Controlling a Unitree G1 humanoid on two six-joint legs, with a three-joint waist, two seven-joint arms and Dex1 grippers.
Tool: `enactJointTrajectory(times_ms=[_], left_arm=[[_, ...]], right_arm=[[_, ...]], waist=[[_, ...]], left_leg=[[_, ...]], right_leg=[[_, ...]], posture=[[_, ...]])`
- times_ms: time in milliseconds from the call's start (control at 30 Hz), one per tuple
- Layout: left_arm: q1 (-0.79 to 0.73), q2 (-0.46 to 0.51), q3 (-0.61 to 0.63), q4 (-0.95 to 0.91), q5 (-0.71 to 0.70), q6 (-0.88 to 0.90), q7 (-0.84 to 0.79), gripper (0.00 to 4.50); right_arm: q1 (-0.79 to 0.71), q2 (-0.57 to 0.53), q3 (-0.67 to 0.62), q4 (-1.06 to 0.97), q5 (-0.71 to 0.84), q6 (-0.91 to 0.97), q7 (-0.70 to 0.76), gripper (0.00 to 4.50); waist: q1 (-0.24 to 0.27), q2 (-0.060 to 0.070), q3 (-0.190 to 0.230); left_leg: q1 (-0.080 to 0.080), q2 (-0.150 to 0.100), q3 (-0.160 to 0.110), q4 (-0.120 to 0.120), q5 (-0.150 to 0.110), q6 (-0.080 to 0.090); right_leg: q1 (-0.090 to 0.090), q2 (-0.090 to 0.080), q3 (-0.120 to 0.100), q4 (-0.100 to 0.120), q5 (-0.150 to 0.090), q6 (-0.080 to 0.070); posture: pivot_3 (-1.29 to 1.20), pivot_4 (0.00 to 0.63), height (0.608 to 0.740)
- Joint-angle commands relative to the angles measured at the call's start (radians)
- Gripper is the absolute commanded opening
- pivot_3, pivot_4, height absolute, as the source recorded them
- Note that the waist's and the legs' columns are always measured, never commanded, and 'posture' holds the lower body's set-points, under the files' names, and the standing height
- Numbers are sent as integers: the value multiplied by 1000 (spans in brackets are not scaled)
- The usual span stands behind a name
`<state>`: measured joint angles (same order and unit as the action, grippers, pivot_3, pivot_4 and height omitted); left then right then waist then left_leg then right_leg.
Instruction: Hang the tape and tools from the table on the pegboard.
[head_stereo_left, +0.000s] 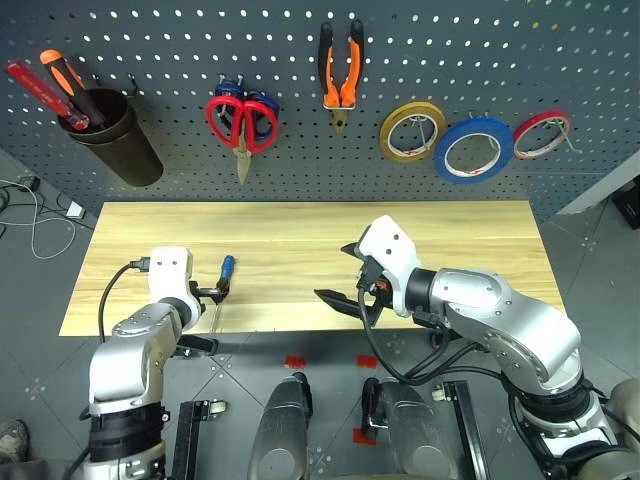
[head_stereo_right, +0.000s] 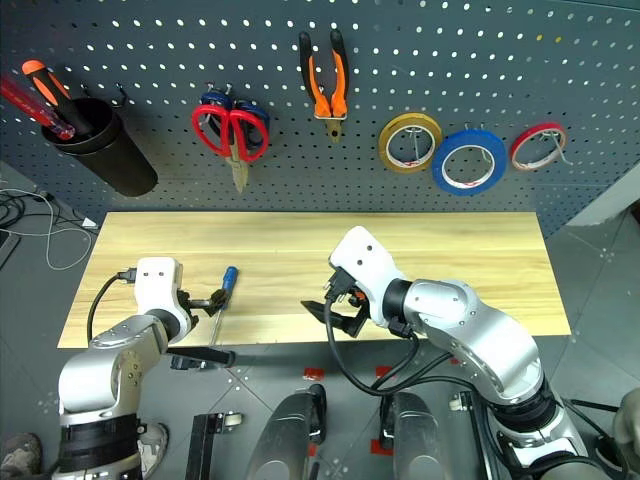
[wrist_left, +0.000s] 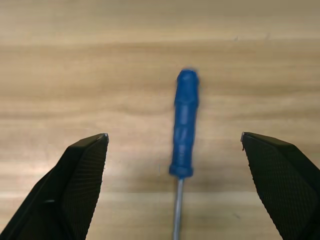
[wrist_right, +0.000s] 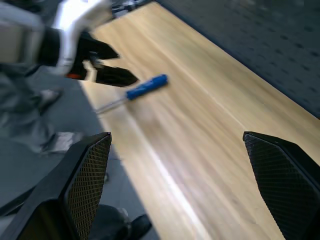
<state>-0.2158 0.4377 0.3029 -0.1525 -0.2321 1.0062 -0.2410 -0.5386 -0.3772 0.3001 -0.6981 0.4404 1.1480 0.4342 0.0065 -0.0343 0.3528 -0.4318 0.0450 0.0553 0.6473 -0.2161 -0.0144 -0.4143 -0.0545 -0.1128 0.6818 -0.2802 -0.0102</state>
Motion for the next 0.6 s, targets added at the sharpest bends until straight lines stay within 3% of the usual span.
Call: enactJointTrajectory(times_ms=[33,233,267,367,600], left_arm=[[-25,36,-10,74,-28,46,-55,4475],[-128,74,-111,302,8,-31,-122,4475],[-139,79,-126,328,17,-49,-127,4301],[-157,95,-156,372,33,-89,-144,3582],[-193,126,-195,439,57,-178,-192,1320]], right_arm=[[-27,5,6,-44,29,23,7,4500],[-76,-15,41,-27,28,-6,39,4500],[-78,-18,42,-26,29,-9,44,4500],[-77,-35,41,-30,31,-16,62,4500],[-61,-84,40,-25,22,-45,95,4500]], waist=[[0,0,0],[0,0,2],[0,0,2],[-3,0,2],[-6,0,2]], left_leg=[[0,0,0,0,0,0],[0,0,0,-2,0,-1],[0,0,1,-2,0,-1],[0,0,2,-2,0,-1],[0,0,3,-2,1,-1]], right_leg=[[0,0,0,0,0,0],[-1,0,0,-1,1,-2],[-1,0,0,-1,1,-2],[-1,0,2,-1,2,-4],[-2,0,3,-1,2,-5]], posture=[[-4,390,740],[-20,397,740],[-25,395,740],[-31,390,740],[-37,356,740]])
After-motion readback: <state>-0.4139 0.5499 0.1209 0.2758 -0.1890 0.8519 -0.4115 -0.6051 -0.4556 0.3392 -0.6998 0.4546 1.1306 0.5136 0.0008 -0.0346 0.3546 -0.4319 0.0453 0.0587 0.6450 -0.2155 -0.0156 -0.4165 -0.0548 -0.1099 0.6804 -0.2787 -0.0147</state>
